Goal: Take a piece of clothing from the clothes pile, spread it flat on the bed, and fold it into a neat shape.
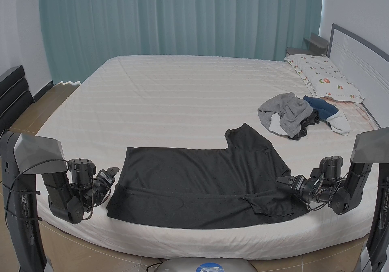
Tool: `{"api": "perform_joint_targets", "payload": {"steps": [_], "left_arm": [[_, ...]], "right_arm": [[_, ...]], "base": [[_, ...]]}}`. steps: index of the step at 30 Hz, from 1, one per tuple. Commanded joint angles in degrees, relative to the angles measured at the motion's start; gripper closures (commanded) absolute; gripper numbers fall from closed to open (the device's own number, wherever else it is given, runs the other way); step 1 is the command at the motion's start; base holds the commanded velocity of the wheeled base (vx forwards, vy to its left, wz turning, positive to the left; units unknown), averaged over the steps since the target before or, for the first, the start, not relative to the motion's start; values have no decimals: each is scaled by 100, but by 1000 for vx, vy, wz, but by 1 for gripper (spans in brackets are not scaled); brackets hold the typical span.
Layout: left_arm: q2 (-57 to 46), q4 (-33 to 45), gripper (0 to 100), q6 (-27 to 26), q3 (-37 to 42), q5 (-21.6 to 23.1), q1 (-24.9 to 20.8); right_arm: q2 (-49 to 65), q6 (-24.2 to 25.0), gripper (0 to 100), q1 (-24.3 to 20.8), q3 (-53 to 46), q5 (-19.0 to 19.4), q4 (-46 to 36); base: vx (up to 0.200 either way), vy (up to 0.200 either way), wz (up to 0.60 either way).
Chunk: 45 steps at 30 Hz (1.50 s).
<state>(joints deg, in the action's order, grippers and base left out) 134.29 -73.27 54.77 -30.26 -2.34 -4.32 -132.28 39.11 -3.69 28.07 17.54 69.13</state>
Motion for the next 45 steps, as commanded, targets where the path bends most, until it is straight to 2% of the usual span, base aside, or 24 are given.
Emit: {"api": "perform_joint_targets", "payload": {"steps": [1,4,5,25,26,31,35,39,42,45], "left_arm": [[9,-4,0,-2,2,-3,-8],[9,-4,0,-2,2,-3,-8],[9,-4,0,-10,2,-3,-8],[97,-21,0,-46,2,-38,-17],[97,-21,0,-46,2,-38,-17],[97,-21,0,-46,2,-38,-17],[115,-21,0,-46,2,-65,-17],[106,-56,0,-28,20,-74,-17],[106,-232,0,-10,90,-74,-8],[124,-320,0,-10,125,-74,-8]], "right_arm": [[-96,0,0,0,14,4,4],[-202,0,0,0,137,4,-23],[-228,0,100,0,146,4,-31],[-298,79,100,211,339,12,30],[-298,88,0,211,348,21,30],[-237,106,0,211,286,12,65],[264,264,0,299,-39,-172,215],[976,695,0,18,-619,-207,118],[1020,1002,0,-395,-742,-225,74],[1002,1213,0,-615,-786,-225,-5]], "base": [[0,0,0],[0,0,0],[0,0,0],[0,0,0],[0,0,0],[0,0,0],[0,0,0],[0,0,0],[-67,0,0],[-200,0,0]]}}
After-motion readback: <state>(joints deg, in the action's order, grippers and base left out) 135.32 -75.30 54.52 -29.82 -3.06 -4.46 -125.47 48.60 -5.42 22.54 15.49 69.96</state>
